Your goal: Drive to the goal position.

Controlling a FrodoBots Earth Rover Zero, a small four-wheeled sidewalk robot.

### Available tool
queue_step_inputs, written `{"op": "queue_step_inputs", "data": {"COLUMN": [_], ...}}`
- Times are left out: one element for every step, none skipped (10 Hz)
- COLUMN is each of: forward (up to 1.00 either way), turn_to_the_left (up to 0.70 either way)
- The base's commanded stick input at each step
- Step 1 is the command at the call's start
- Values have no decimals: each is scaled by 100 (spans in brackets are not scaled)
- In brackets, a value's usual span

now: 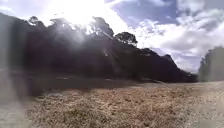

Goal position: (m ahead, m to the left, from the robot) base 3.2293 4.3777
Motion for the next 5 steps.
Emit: {"op": "queue_step_inputs", "data": {"forward": [70, 70, 70, 70, 70], "turn_to_the_left": [35, 35, 35, 35, 35]}}
